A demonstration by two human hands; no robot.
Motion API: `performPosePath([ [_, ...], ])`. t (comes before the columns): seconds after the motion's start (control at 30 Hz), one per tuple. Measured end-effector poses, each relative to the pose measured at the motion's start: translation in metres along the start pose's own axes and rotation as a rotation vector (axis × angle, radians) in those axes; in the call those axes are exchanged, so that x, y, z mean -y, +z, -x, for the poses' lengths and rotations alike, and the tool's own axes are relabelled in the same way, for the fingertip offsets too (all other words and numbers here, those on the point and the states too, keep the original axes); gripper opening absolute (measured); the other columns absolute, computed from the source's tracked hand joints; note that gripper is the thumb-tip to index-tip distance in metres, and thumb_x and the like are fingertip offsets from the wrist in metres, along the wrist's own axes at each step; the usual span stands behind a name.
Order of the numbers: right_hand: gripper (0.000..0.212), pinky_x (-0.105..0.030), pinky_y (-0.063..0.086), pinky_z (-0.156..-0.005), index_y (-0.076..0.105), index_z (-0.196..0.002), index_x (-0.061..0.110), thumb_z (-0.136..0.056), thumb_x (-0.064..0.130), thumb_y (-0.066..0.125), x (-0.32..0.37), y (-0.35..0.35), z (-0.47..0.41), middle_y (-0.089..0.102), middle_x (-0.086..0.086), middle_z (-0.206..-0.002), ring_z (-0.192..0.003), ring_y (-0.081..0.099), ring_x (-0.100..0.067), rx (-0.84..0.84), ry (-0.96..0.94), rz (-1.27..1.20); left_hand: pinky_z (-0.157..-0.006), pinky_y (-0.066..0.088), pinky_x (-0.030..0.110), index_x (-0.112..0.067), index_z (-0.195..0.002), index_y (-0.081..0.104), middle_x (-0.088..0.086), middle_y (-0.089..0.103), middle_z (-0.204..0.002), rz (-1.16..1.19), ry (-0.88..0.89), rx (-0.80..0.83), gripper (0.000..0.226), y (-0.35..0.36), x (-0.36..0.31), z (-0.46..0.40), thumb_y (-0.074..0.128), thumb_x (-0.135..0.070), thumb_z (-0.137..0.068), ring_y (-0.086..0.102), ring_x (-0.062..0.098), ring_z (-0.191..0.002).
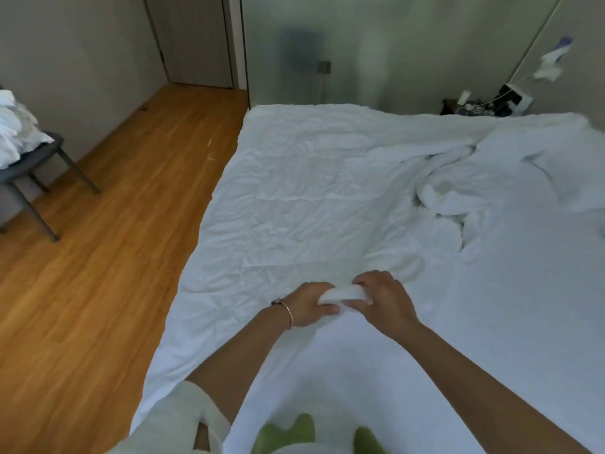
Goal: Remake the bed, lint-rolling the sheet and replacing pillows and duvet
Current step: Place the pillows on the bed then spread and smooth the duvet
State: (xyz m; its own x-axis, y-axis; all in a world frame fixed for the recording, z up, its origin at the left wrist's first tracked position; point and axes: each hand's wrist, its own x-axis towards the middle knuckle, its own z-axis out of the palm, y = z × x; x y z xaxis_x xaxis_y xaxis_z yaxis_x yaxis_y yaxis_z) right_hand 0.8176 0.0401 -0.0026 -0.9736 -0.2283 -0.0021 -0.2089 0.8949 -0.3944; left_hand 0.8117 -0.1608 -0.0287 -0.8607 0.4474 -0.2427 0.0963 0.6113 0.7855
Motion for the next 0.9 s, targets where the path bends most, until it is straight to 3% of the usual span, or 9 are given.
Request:
performPosePath([
  [0.17,0.081,-0.036,0.048,-0.087,0.040,-0.142,0.031,-0.074,0.047,0.080,-0.026,0.017,0.001,0.048,0.000,-0.124,-0.113,0.046,-0.022,-0.053,0.119,0.025,-0.063,0.037,0.014,-0.006,-0.090,0.063,-0.003,0.056,-0.078,0.283,-0.011,-0.203,0.019,-0.029,0.000,0.008,0.058,-0.023,-0.096,0.049,0.003,-0.067],
  [0.3,0.083,-0.042,0.051,-0.088,0.035,-0.145,0.028,-0.077,0.036,0.081,-0.036,0.019,-0.021,0.035,-0.001,-0.137,-0.125,0.039,-0.023,-0.119,0.224,-0.168,-0.070,0.043,0.023,-0.004,-0.084,0.064,-0.004,0.062,-0.079,0.487,-0.116,-0.209,0.037,-0.022,-0.013,0.012,0.058,-0.039,-0.095,0.058,0.010,-0.074],
  [0.4,0.060,-0.042,0.051,-0.087,0.052,-0.132,0.027,-0.079,0.042,0.076,-0.064,0.012,-0.043,0.054,0.001,-0.129,-0.119,0.049,-0.023,-0.062,0.225,-0.077,-0.085,0.052,0.025,-0.016,-0.097,0.074,-0.005,0.074,-0.098,0.572,-0.142,-0.242,0.033,-0.017,-0.016,0.013,0.055,-0.043,-0.095,0.069,0.012,-0.094],
  [0.5,0.034,-0.032,0.048,-0.084,0.066,-0.119,0.026,-0.089,0.042,0.066,-0.104,-0.001,-0.062,0.066,0.002,-0.109,-0.105,0.060,-0.022,0.083,0.130,-0.020,-0.081,0.046,0.025,-0.021,-0.079,0.070,-0.013,0.068,-0.082,0.488,-0.159,-0.379,0.042,-0.013,-0.009,0.013,0.055,-0.059,-0.087,0.063,0.006,-0.081],
  [0.6,0.021,-0.028,0.041,-0.072,0.067,-0.106,0.018,-0.096,0.034,0.059,-0.125,-0.021,-0.070,0.064,0.001,-0.092,-0.092,0.061,-0.023,0.228,0.078,-0.210,-0.074,0.041,0.032,-0.024,-0.067,0.053,-0.011,0.058,-0.070,0.091,-0.356,-0.476,0.048,-0.002,-0.006,0.006,0.043,-0.069,-0.080,0.056,0.014,-0.074],
  [0.7,0.040,-0.031,0.043,-0.074,0.066,-0.101,0.017,-0.098,0.051,0.045,-0.129,-0.049,-0.059,0.064,0.000,-0.094,-0.091,0.061,-0.024,0.321,0.061,-0.067,-0.100,0.035,0.033,-0.037,-0.112,0.058,-0.005,0.058,-0.124,-0.350,-0.515,-0.280,0.030,0.025,-0.046,-0.017,0.047,-0.049,-0.087,0.050,0.021,-0.120],
  [0.77,0.041,-0.031,0.043,-0.074,0.063,-0.095,0.021,-0.097,0.056,0.042,-0.127,-0.072,-0.036,0.062,0.002,-0.093,-0.088,0.060,-0.022,0.422,-0.011,0.025,-0.109,0.024,0.027,-0.038,-0.145,0.033,-0.009,0.039,-0.145,-0.239,-0.284,-0.121,0.073,0.059,-0.089,-0.041,0.061,-0.041,-0.077,0.034,0.012,-0.134],
  [0.83,0.036,-0.030,0.043,-0.076,0.066,-0.104,0.025,-0.097,0.054,0.045,-0.135,-0.091,-0.008,0.064,0.002,-0.102,-0.092,0.060,-0.019,0.538,-0.070,0.046,-0.106,0.030,0.021,-0.042,-0.145,0.027,-0.016,0.046,-0.140,-0.082,-0.109,-0.009,0.083,0.100,-0.134,-0.064,0.074,-0.039,-0.076,0.041,0.003,-0.127],
  [0.9,0.037,-0.029,0.044,-0.073,0.067,-0.107,0.024,-0.092,0.056,0.054,-0.152,-0.107,0.014,0.066,0.004,-0.102,-0.087,0.061,-0.017,0.568,-0.078,-0.012,-0.094,0.045,0.025,-0.036,-0.127,0.049,-0.013,0.062,-0.118,-0.026,-0.089,-0.020,0.062,0.131,-0.159,-0.080,0.079,-0.040,-0.074,0.057,0.008,-0.108],
])
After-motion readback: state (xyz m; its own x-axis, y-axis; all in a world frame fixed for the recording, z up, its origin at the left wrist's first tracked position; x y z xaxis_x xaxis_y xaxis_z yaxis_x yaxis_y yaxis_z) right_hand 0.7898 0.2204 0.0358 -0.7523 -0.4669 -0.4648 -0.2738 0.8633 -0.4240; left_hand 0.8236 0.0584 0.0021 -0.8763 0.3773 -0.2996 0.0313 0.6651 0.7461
